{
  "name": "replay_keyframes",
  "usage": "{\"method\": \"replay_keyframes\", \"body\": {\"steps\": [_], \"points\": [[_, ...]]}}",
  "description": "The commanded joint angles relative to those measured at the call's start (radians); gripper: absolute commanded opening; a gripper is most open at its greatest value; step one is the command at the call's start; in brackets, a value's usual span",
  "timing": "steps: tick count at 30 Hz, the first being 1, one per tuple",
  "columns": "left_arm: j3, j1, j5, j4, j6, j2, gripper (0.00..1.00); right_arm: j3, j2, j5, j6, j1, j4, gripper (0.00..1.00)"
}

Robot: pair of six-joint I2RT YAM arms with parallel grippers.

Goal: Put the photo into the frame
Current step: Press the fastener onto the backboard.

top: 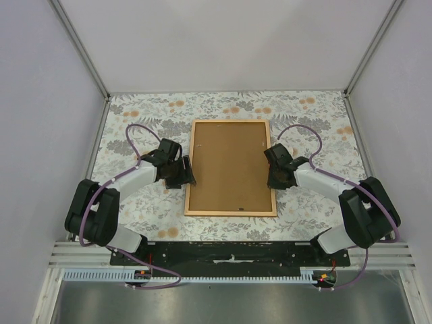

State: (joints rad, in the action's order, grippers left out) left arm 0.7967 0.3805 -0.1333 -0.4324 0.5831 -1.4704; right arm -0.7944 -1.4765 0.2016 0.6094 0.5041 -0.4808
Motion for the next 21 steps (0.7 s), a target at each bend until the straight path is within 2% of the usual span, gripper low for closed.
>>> {"method": "replay_keyframes", "body": {"steps": [1, 8, 14, 21], "points": [[0.025, 0.020, -0.003, -0.014, -0.045, -0.010, 0.70, 0.004, -0.005, 0.045, 0.010, -0.001, 0.041, 0.06], [0.116, 0.072, 0.089, -0.066, -0.078, -0.125, 0.70, 0.000, 0.001, 0.048, -0.020, 0.001, 0.042, 0.05], [0.153, 0.075, 0.170, -0.077, -0.072, -0.159, 0.69, 0.001, 0.008, 0.041, -0.042, -0.001, 0.051, 0.05], [0.161, 0.075, 0.201, -0.097, -0.071, -0.177, 0.63, 0.007, 0.012, 0.027, -0.043, -0.001, 0.053, 0.05]]}}
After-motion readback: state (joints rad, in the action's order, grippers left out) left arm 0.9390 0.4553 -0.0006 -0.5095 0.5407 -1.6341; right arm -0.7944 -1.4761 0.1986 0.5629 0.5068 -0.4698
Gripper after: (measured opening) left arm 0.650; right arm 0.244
